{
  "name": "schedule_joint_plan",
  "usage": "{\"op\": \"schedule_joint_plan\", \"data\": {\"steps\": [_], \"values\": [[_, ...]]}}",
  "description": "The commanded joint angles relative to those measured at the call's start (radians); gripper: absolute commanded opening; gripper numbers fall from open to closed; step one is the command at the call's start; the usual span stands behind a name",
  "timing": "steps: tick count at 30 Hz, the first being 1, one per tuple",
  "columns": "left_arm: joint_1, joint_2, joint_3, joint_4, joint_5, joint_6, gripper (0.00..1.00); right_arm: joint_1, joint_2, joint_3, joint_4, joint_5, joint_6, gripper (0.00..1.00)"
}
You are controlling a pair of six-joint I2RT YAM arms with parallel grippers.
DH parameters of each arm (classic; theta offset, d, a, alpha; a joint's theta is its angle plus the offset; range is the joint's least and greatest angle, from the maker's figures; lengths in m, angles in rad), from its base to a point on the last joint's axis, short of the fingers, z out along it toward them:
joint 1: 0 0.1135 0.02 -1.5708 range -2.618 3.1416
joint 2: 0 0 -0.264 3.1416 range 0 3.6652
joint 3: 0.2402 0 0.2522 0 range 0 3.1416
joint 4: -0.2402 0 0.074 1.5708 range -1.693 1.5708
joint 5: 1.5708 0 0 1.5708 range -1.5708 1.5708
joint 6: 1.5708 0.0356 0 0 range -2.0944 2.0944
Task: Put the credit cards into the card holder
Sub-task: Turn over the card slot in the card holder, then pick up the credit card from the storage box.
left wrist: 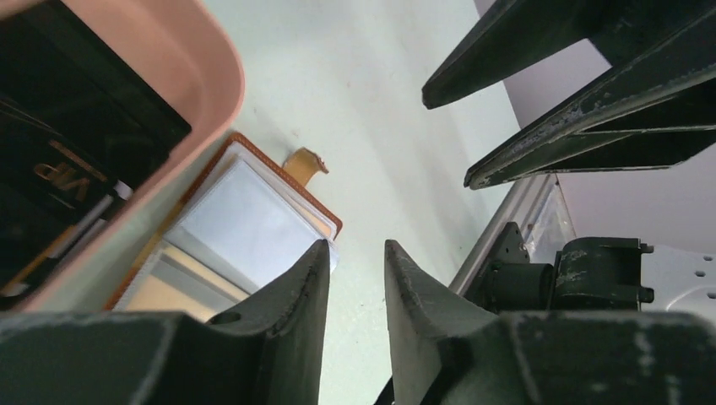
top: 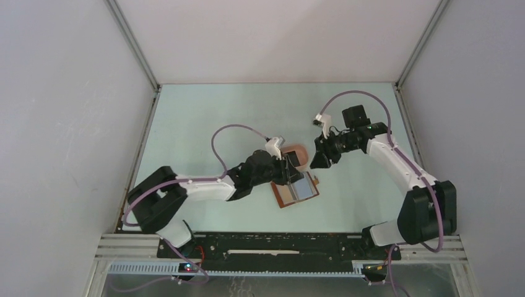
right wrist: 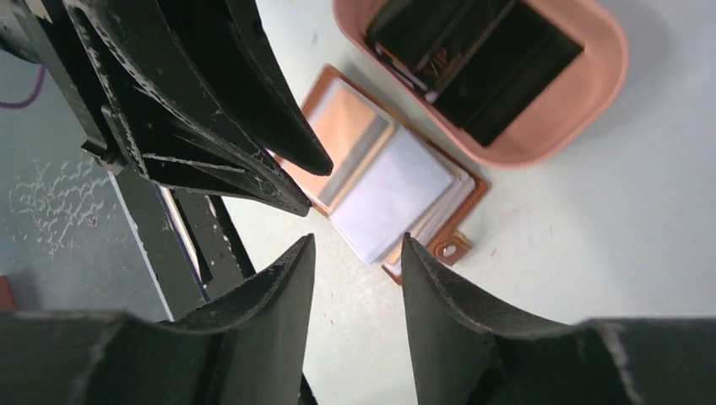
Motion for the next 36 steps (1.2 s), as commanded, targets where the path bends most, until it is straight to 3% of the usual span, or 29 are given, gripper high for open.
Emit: {"op": "schedule_joint_plan", "data": {"steps": [1, 4, 5, 8, 11, 14, 15, 22, 36], "values": [[-0.001, -0.183, -0.025, -0.093, -0.128, 0.141, 0.37, -0.001, -0.087, 0.041, 0.104, -0.129, -0.031, 0.54], [-0.001, -0.290, -0.035, -0.187, -0.253, 0.223, 0.42, -0.001, -0.069, 0.062, 0.142, -0.219, -0.058, 0.76], [-0.001, -0.324, -0.040, -0.214, -0.290, 0.250, 0.45, -0.001, -0.047, 0.083, 0.147, -0.253, -0.051, 0.80], [0.001, -0.410, -0.056, -0.283, -0.420, 0.314, 0.55, 0.007, 0.068, 0.185, 0.147, -0.324, 0.049, 0.79], [0.020, -0.468, -0.085, -0.316, -0.518, 0.347, 0.73, 0.047, 0.187, 0.294, 0.117, -0.275, 0.140, 0.76], [0.066, -0.515, -0.142, -0.300, -0.542, 0.320, 0.98, 0.091, 0.277, 0.348, 0.121, -0.224, 0.209, 0.73], [0.087, -0.526, -0.165, -0.282, -0.530, 0.300, 1.00, 0.100, 0.304, 0.360, 0.126, -0.211, 0.234, 0.73], [0.188, -0.524, -0.305, -0.115, -0.374, 0.203, 1.00, 0.173, 0.447, 0.385, 0.149, -0.080, 0.298, 0.71], [0.221, -0.262, -0.298, 0.082, -0.235, 0.150, 0.92, 0.218, 0.602, 0.445, 0.164, 0.104, 0.360, 0.71]]}}
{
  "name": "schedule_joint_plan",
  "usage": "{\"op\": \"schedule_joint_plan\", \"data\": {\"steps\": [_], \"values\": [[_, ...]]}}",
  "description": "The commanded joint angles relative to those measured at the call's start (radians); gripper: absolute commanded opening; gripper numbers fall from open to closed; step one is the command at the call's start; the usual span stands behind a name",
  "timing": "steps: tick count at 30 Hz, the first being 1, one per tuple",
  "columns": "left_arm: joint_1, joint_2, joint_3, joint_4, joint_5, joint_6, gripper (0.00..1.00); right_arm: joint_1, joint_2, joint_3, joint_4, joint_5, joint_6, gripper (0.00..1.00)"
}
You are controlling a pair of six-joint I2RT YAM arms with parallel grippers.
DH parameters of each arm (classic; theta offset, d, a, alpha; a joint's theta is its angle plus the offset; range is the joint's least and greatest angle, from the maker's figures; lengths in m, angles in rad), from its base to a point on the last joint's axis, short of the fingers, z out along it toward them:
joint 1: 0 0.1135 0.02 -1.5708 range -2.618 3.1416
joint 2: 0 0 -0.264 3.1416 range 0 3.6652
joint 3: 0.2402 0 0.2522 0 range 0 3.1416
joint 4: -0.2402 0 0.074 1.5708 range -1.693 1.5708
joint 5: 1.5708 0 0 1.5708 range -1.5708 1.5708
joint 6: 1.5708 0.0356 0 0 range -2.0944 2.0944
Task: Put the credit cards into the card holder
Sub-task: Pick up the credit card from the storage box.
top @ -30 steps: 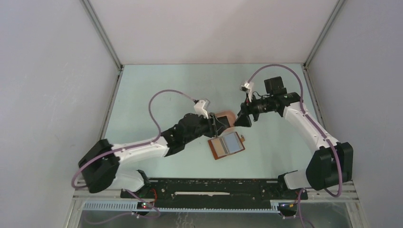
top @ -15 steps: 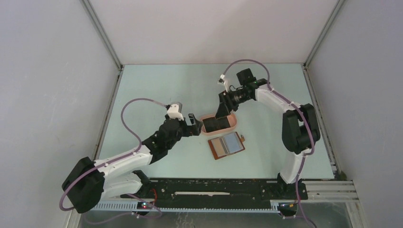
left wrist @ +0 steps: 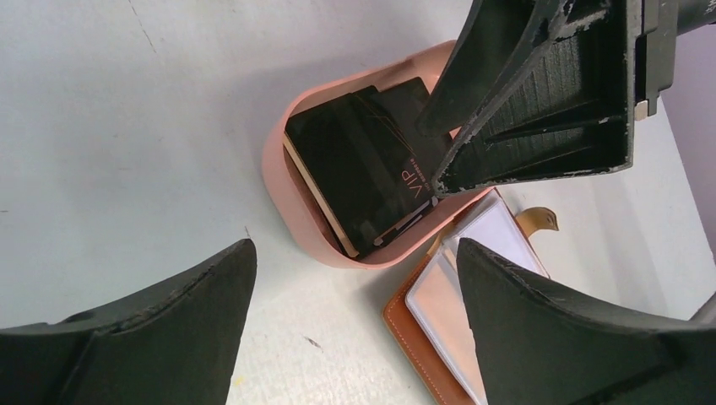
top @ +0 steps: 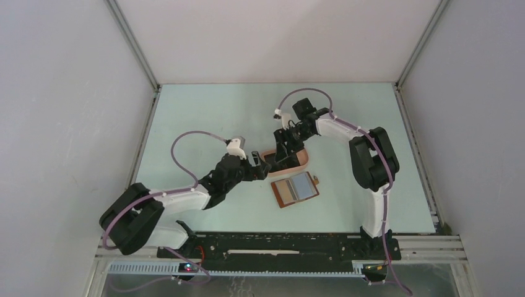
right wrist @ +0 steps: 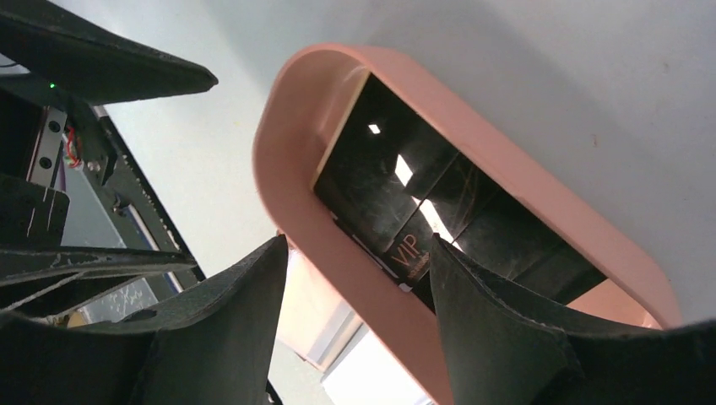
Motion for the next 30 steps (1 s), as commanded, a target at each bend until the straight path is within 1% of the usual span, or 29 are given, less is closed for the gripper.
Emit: {"op": "schedule_joint_plan", "data": {"steps": [1, 7, 10, 17, 23, 26, 30], "values": [[0.023, 0.066, 0.002, 0.120, 0.058, -0.032, 0.90, 0.003, 0.025, 0.048, 0.012, 0.054, 0.031, 0.71], [0.036, 0.153, 0.019, 0.136, 0.076, -0.050, 0.80, -0.002, 0.036, 0.044, 0.021, 0.087, 0.037, 0.71], [0.037, 0.180, 0.024, 0.137, 0.079, -0.056, 0.76, 0.000, 0.044, 0.042, 0.020, 0.092, 0.036, 0.71], [0.039, 0.224, 0.039, 0.137, 0.090, -0.058, 0.66, 0.008, 0.066, 0.043, 0.021, 0.094, 0.036, 0.71], [0.041, 0.248, 0.052, 0.137, 0.104, -0.055, 0.59, 0.015, 0.084, 0.043, 0.020, 0.101, 0.031, 0.71], [0.040, 0.256, 0.058, 0.137, 0.113, -0.052, 0.55, 0.015, 0.087, 0.039, 0.021, 0.072, 0.033, 0.71], [0.041, 0.257, 0.060, 0.141, 0.125, -0.050, 0.53, 0.018, 0.090, 0.034, 0.030, -0.022, 0.052, 0.71]]}}
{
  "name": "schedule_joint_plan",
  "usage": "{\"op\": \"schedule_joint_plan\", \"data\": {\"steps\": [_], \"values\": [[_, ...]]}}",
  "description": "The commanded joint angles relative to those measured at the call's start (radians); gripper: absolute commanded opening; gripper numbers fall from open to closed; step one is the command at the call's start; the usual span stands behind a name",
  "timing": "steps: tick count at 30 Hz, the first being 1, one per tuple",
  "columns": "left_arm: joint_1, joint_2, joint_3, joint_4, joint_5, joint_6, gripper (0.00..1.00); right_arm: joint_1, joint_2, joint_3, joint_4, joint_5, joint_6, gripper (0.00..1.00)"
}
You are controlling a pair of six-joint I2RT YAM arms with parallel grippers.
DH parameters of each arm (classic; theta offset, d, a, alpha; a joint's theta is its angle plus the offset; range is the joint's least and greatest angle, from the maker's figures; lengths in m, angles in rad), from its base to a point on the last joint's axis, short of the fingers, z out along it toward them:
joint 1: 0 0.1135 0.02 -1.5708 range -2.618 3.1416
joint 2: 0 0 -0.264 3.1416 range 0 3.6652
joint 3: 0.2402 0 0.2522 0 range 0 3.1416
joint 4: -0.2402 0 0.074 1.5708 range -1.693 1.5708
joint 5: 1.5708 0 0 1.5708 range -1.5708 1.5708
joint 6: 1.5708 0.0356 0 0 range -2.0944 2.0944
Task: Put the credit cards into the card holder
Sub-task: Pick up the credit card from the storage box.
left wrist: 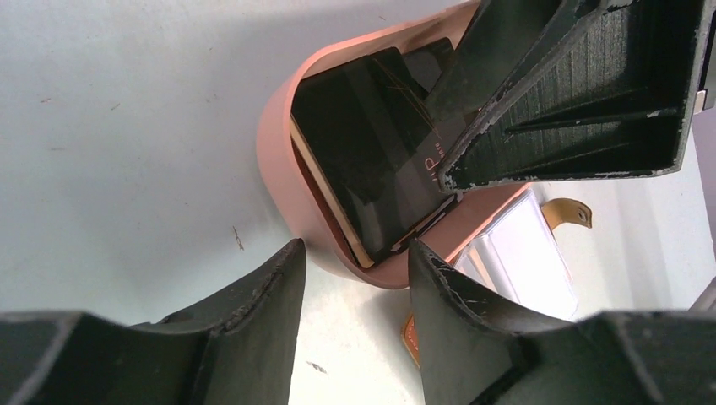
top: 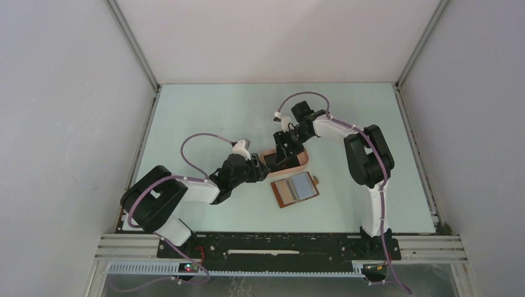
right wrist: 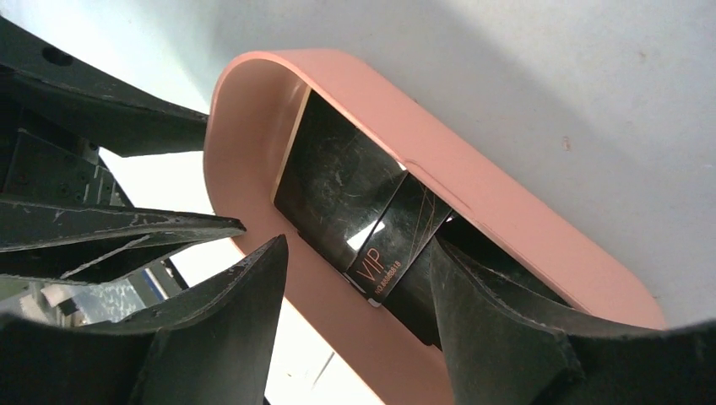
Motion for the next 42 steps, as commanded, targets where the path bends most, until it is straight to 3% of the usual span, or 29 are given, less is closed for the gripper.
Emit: {"op": "schedule_joint_plan", "data": {"steps": [1, 15, 27, 42], "values": [[0.006, 0.011, 0.039, 0.000, 0.021, 0.011, 0.52, 0.011, 0.022, 0.023, 0.022, -0.104, 0.027, 0.71], [0.006, -0.010, 0.034, 0.012, 0.036, -0.001, 0.49, -0.030, 0.010, -0.012, 0.105, -0.358, 0.162, 0.69], [0.008, -0.020, 0.029, 0.028, 0.061, -0.013, 0.48, -0.031, 0.041, -0.051, 0.213, -0.384, 0.292, 0.67], [0.016, -0.018, 0.020, 0.061, 0.087, -0.027, 0.46, -0.005, 0.082, -0.058, 0.255, -0.332, 0.351, 0.55]]}}
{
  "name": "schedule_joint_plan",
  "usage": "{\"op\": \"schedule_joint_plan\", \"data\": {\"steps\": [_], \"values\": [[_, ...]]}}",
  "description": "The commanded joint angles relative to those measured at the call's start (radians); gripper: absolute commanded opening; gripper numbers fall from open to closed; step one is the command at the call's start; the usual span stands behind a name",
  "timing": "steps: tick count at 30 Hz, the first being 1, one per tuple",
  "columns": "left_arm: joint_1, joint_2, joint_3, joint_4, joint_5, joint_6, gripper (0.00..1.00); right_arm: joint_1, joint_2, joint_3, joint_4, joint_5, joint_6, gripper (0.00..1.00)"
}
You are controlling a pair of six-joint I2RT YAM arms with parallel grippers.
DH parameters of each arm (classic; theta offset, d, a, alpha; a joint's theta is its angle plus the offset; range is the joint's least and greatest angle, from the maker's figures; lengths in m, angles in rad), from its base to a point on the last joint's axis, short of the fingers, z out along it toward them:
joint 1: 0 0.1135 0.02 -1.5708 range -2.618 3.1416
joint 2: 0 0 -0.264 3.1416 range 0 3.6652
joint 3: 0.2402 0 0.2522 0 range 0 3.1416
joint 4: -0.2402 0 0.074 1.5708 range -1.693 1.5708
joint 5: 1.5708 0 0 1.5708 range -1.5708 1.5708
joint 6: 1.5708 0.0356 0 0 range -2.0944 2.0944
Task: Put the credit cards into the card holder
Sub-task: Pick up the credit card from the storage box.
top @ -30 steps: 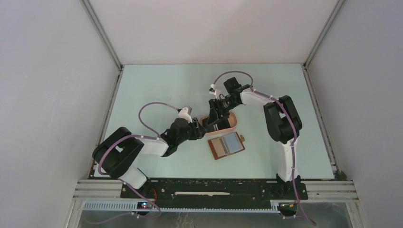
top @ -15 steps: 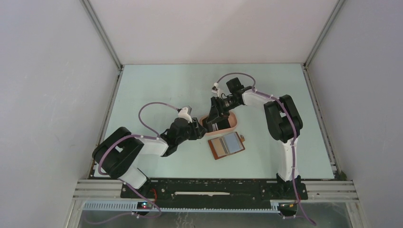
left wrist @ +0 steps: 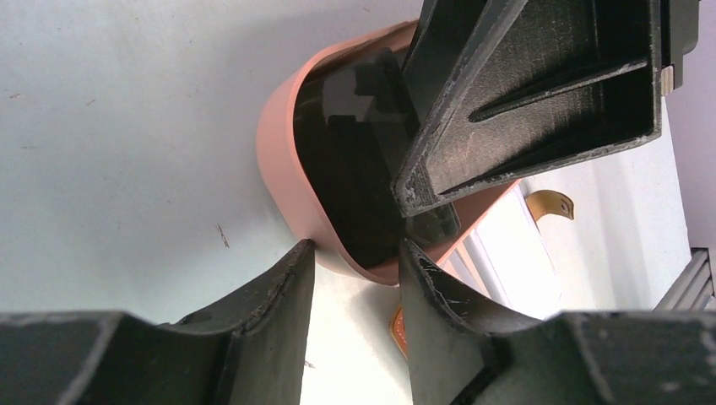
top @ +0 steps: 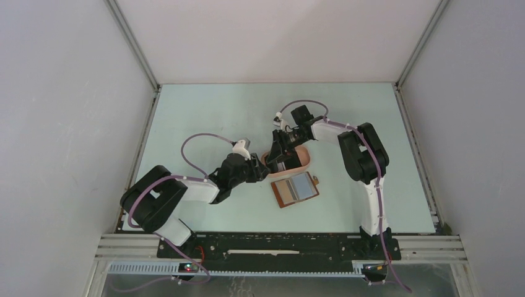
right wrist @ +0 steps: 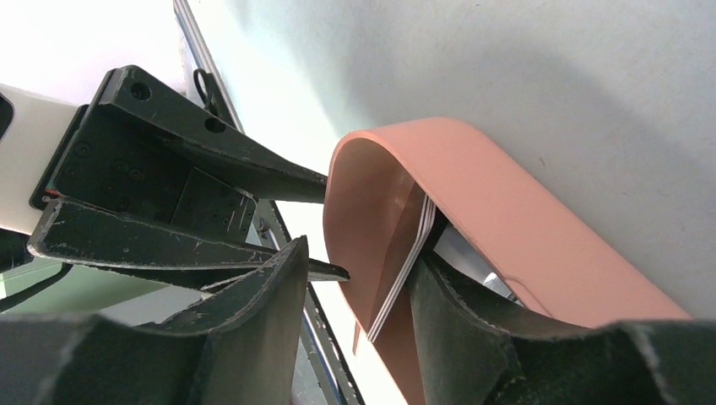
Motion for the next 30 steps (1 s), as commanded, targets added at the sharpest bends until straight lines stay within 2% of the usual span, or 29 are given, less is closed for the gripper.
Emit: {"op": "schedule_joint_plan", "data": {"steps": [1, 10, 30], "values": [[0.008, -0.021, 0.016, 0.054, 0.028, -0.014, 0.46, 0.006, 0.005, -0.011, 0.035, 0.011, 0.030, 0.55], [0.012, -0.051, 0.006, 0.054, 0.030, -0.016, 0.46, -0.006, -0.027, -0.011, -0.005, 0.102, -0.006, 0.47], [0.016, -0.072, -0.005, 0.042, 0.027, -0.016, 0.45, -0.031, -0.049, -0.014, -0.011, 0.051, -0.003, 0.44]]}}
